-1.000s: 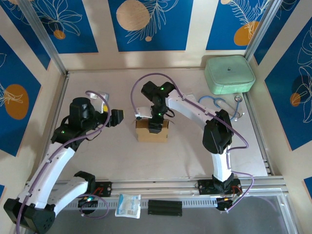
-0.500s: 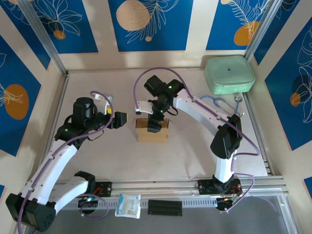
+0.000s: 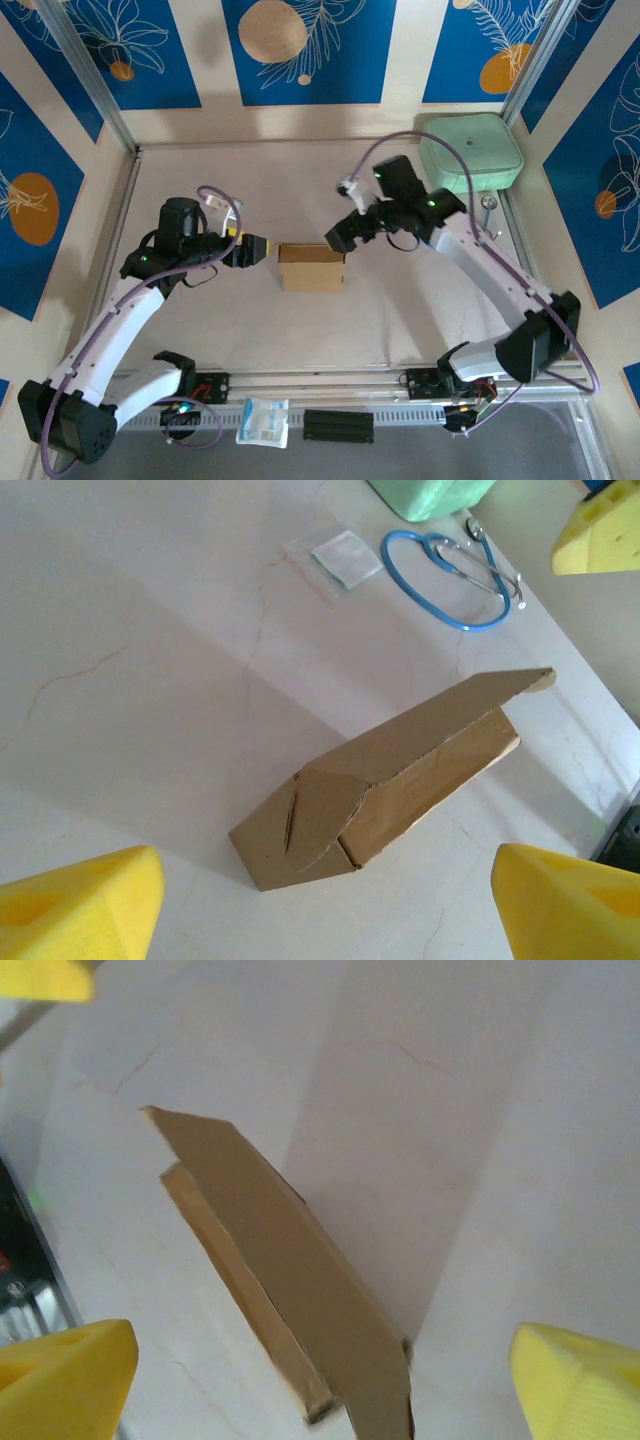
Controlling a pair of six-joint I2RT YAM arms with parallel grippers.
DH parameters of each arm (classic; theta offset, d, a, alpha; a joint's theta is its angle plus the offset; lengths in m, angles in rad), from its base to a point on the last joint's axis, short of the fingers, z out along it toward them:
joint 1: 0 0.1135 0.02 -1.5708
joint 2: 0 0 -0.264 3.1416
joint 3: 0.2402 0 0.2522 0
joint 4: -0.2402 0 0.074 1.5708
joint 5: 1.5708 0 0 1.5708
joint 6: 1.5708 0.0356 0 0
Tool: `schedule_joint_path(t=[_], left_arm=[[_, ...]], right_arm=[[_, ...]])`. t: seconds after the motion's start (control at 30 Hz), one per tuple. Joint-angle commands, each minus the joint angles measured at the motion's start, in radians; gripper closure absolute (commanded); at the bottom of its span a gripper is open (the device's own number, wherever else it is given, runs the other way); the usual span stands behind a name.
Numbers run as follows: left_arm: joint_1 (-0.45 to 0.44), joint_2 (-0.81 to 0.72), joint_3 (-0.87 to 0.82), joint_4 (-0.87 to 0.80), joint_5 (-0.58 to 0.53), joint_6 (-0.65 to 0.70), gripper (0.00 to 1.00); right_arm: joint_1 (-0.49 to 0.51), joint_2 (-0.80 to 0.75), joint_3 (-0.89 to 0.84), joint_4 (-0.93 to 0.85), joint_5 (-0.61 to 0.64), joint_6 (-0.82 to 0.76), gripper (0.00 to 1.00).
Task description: Fold the paper box
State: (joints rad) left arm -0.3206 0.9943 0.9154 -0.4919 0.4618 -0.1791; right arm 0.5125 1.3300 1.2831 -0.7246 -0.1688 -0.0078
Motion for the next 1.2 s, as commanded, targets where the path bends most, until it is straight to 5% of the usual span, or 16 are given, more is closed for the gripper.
schedule_joint_path(t=[0.0,0.17,0.4,0.67,1.17], left_arm=[[0.002,0.018,0.042,-0.028,0.037,0.057,0.14],[-0.009,0.063,0.033,-0.019,0.048,0.089,0.12],[-0.029,0.106,0.023,0.006,0.015,0.051,0.10],[-0.060,0.187,-0.029,0.138,0.040,-0.075,0.12],[-0.089,0.247,0.010,0.083,0.017,-0.103,0.60]], right_arm=[[-0.051,-0.115,-0.148,0.098,-0.104,0.224,0.03],[-0.089,-0.221,-0.295,0.103,-0.096,0.155,0.05],[-0.087,-0.208,-0.363,0.165,-0.114,0.118,0.31],[-0.044,-0.145,-0.337,0.210,-0.095,0.079,0.46],[-0.009,-0.106,-0.291,0.214,-0.005,0.112,0.70]])
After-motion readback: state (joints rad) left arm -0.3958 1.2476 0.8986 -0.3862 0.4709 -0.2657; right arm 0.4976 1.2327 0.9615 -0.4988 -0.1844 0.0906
